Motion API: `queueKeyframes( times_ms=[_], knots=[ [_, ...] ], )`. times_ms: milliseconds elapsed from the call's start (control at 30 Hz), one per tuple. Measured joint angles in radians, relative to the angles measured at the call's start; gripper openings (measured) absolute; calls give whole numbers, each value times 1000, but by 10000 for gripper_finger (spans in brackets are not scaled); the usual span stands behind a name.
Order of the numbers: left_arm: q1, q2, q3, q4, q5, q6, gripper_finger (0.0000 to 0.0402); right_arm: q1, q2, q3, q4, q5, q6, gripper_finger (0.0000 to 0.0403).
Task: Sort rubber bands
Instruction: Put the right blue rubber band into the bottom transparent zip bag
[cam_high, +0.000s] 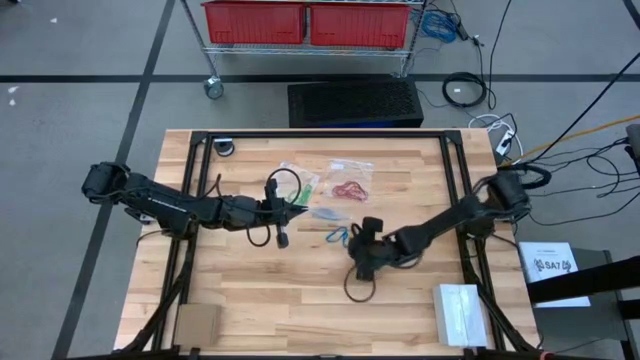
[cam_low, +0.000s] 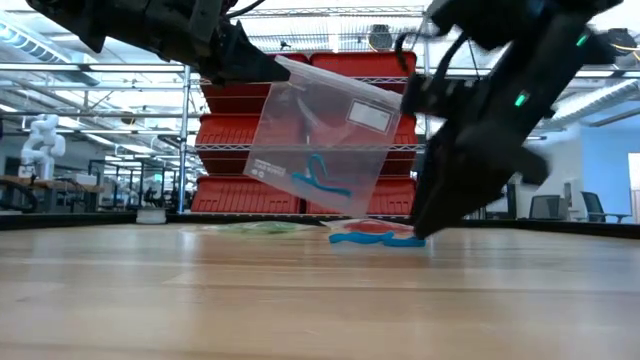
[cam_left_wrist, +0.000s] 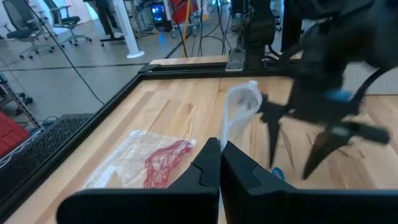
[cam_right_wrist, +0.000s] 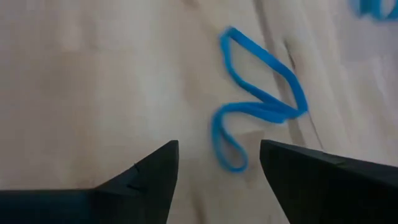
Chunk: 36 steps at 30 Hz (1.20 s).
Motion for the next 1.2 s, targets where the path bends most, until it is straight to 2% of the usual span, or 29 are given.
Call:
queueKeyframes(
  times_ms=[167,267,333,433,500,733,967,1200],
  knots=[
    [0,0,0,-1,0,0,1,-52,32,2,15,-30,4,213],
    [0,0,0,-3,0,0,1,-67,37,2,37,-73,3,186],
    [0,0,0,-3,0,0,1,-68,43,2,49,-83,3,149],
    [0,0,0,-4,0,0,1,-77,43,3,50,-159,-9,69],
    [0,0,0,-4,0,0,1,-81,42,3,54,-168,-25,20],
    [0,0,-1,-5,0,-1,1,-47,-29,62,-31,-211,-87,3],
    [0,0,-1,-5,0,-2,1,27,-104,214,-82,-15,-214,1],
    [0,-1,-1,-8,0,-2,1,60,-99,386,-161,176,-391,1]
  ],
)
